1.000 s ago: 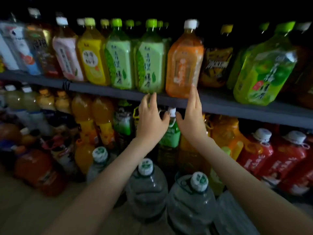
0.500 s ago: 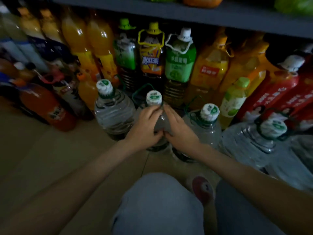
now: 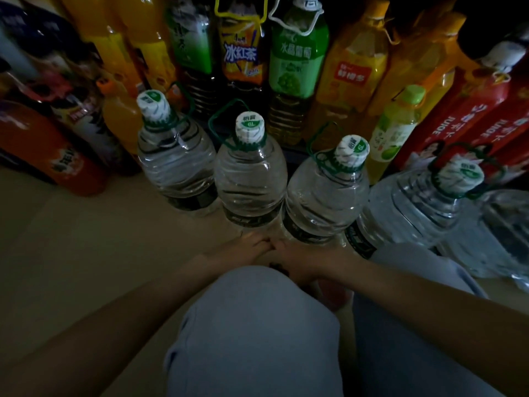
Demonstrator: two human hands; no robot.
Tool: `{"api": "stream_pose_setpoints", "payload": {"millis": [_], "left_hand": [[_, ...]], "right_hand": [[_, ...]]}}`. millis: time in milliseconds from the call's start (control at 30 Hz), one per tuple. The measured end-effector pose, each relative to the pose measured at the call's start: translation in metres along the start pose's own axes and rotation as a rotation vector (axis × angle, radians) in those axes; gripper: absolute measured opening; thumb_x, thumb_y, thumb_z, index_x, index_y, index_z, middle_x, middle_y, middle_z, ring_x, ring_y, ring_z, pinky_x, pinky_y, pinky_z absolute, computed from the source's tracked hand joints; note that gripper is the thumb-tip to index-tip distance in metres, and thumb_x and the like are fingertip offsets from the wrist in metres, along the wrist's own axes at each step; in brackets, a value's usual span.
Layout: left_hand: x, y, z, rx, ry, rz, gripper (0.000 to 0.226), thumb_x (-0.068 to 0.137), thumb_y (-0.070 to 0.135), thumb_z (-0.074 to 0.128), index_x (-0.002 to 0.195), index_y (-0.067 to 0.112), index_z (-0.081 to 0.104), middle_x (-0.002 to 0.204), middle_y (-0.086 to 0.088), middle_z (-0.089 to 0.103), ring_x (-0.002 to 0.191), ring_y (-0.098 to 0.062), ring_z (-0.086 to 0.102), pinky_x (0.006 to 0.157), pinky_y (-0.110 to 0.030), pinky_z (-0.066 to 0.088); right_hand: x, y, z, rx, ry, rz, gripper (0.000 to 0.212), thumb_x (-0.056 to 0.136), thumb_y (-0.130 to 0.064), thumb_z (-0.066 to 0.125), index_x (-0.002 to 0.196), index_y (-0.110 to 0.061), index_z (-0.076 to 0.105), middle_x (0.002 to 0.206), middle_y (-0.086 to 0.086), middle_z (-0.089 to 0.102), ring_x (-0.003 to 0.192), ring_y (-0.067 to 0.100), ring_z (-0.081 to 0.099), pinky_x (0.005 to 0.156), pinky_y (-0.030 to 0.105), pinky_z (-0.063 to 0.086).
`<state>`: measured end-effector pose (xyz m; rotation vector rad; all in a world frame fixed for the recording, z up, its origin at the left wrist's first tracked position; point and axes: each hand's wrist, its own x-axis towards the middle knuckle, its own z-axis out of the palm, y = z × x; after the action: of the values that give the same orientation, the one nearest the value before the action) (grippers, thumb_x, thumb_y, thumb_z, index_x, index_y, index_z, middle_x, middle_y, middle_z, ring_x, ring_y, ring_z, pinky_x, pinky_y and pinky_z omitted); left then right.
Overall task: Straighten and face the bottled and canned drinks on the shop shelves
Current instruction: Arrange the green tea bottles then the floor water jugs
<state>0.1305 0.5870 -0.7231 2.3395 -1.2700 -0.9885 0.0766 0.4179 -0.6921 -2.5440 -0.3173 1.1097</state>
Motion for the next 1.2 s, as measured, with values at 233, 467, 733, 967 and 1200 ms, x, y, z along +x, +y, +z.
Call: {"api": "stream_pose_setpoints", "payload": {"millis": [233, 467, 733, 967, 1200], "left_hand": [[-0.004, -0.008, -0.004, 0.056, -0.030, -0.009, 0.066, 0.085, 0.051, 0.037, 0.131, 0.005, 0.052, 0.138, -0.021, 0.046, 0.126, -0.037, 0.043, 0.104, -0.048, 0.036], [-0.011, -0.005, -0.008, 0.014, 0.047, -0.003, 0.080, 0.071, 0.055, 0.054, 0.137, 0.012, 0.044, 0.141, -0.007, 0.044, 0.129, -0.019, 0.039, 0.101, -0.020, 0.025], [-0.007, -0.005, 0.001, -0.026, 0.105, -0.140, 0.058, 0.090, 0.027, 0.064, 0.140, 0.009, 0.041, 0.141, -0.010, 0.044, 0.128, -0.022, 0.044, 0.097, -0.020, 0.030], [-0.002, -0.005, 0.001, -0.181, 0.242, -0.209, 0.061, 0.076, 0.047, 0.069, 0.123, 0.012, 0.054, 0.116, -0.003, 0.059, 0.105, -0.017, 0.055, 0.088, -0.030, 0.043], [0.008, -0.014, 0.001, -0.255, 0.322, -0.236, 0.074, 0.080, 0.034, 0.073, 0.138, 0.004, 0.039, 0.140, -0.018, 0.044, 0.129, -0.029, 0.042, 0.100, -0.027, 0.030]], "right_hand": [[-0.001, -0.004, 0.010, -0.056, -0.008, 0.060, 0.059, 0.082, -0.040, 0.065, 0.132, -0.017, 0.042, 0.130, 0.006, 0.052, 0.111, 0.023, 0.054, 0.089, 0.035, 0.047], [-0.001, -0.016, 0.005, -0.099, -0.047, -0.018, 0.045, 0.086, -0.026, 0.061, 0.128, -0.017, 0.046, 0.118, 0.008, 0.057, 0.098, 0.024, 0.057, 0.081, 0.036, 0.050], [0.012, -0.012, -0.005, -0.061, 0.129, -0.065, 0.045, 0.083, -0.021, 0.062, 0.125, -0.014, 0.050, 0.117, 0.008, 0.059, 0.099, 0.025, 0.058, 0.085, 0.039, 0.052], [0.027, -0.006, -0.017, -0.105, 0.241, -0.128, 0.031, 0.084, -0.012, 0.057, 0.114, -0.007, 0.051, 0.114, 0.018, 0.058, 0.103, 0.031, 0.056, 0.073, 0.030, 0.041], [0.039, -0.003, -0.025, -0.172, 0.249, -0.095, 0.050, 0.087, -0.027, 0.063, 0.127, -0.008, 0.039, 0.119, 0.018, 0.055, 0.105, 0.033, 0.056, 0.080, 0.040, 0.048]]}}
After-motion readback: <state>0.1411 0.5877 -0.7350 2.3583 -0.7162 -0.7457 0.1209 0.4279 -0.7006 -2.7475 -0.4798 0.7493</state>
